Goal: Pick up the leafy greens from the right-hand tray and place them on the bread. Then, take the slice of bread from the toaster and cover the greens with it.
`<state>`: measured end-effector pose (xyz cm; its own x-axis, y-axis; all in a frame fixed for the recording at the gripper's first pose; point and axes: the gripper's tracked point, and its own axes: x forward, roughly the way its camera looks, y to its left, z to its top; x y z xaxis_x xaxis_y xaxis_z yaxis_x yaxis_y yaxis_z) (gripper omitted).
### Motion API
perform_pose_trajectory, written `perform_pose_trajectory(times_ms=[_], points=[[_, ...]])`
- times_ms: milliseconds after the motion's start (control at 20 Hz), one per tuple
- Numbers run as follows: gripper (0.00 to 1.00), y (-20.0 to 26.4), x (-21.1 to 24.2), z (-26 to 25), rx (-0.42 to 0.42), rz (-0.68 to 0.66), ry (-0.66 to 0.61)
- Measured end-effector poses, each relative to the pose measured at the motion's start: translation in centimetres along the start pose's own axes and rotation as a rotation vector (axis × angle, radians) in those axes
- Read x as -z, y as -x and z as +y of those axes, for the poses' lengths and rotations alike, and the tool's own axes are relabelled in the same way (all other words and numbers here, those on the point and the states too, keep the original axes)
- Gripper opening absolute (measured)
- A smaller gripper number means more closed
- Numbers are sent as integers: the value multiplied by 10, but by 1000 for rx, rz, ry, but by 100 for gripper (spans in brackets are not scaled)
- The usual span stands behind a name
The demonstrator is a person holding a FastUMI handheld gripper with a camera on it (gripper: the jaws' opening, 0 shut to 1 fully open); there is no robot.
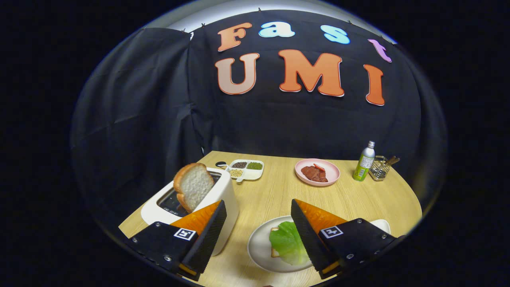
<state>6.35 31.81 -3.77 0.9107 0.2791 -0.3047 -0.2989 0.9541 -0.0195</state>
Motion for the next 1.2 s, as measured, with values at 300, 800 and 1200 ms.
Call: perform_pose_trajectory(times_ms=[300,800,1200], points=[[98,4,-32,54,-45,-34,23],[98,-35,-17,104,-49,-10,67],[61,-64,6,109,-42,48,54]])
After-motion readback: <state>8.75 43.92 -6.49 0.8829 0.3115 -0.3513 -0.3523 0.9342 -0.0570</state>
